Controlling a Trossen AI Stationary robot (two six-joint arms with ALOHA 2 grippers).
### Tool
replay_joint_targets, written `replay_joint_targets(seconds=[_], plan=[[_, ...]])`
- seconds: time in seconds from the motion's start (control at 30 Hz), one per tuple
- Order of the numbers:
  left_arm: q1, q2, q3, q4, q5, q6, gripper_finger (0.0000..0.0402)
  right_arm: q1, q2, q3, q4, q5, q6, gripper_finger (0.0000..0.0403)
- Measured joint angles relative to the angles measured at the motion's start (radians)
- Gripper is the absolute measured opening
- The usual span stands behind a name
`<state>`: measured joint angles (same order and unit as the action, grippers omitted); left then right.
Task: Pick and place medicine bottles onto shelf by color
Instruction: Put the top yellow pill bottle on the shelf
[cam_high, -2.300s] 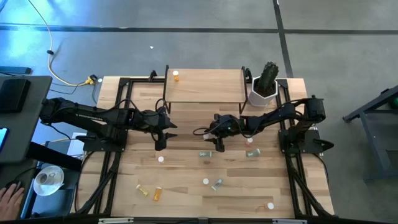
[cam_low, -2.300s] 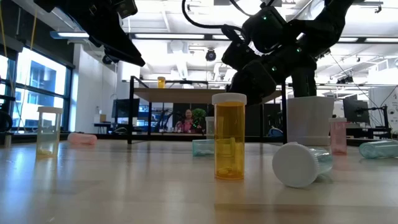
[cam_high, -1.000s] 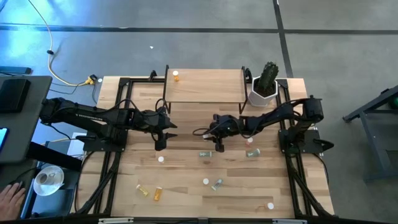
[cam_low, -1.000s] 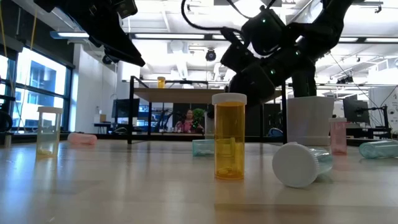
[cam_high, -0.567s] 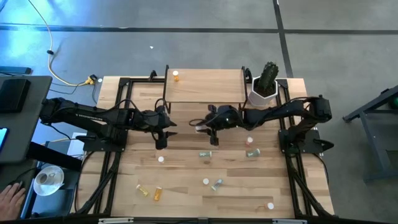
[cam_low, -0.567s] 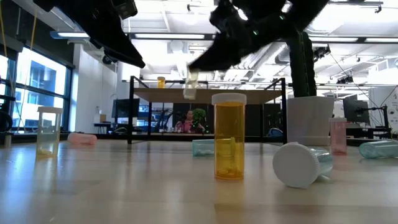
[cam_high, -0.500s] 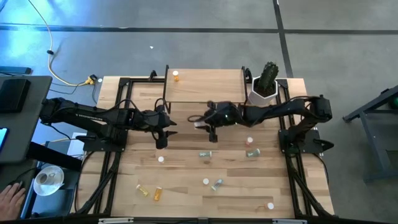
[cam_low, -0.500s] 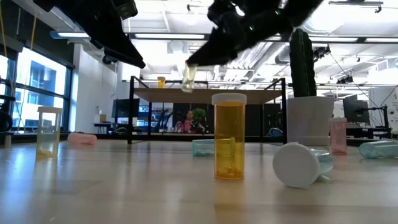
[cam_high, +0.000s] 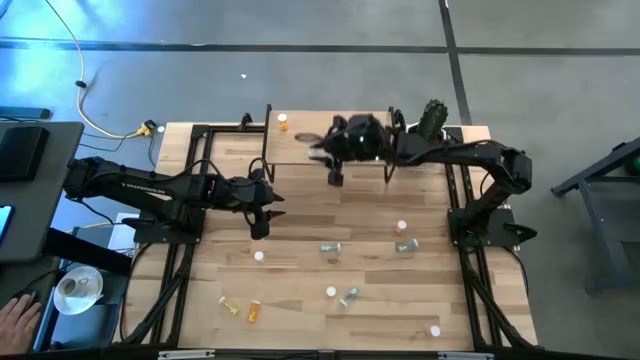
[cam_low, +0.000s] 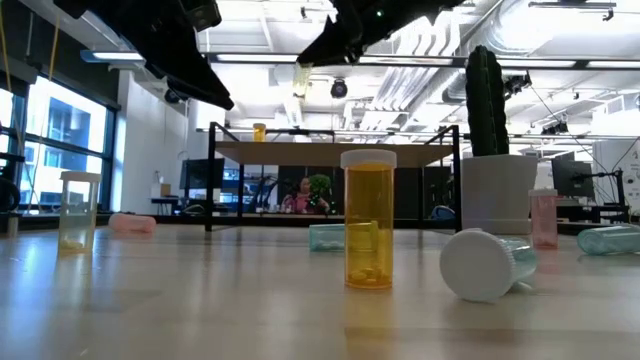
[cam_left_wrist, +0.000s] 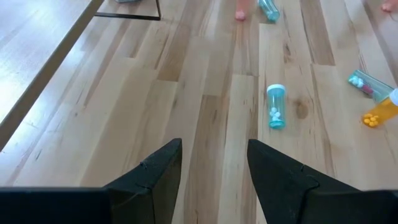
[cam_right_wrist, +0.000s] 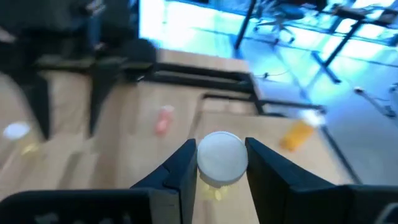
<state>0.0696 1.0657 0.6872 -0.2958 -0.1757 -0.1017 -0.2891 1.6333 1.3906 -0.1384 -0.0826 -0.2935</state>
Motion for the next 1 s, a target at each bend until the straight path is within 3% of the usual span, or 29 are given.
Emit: replay_joint_targets(seconds=[0.57, 1.0], plan=[[0.0, 0.0, 0.0, 0.001, 0.0, 0.0, 0.0173, -0.198, 0.023, 0.204, -0.059, 0.0, 0.03, 0.0103], [0.0, 0.0, 0.0, 0.005, 0.0, 0.0, 0.0173, -0.222, 0.189, 0.331, -0.185, -0.038, 0.076, 0.0103]])
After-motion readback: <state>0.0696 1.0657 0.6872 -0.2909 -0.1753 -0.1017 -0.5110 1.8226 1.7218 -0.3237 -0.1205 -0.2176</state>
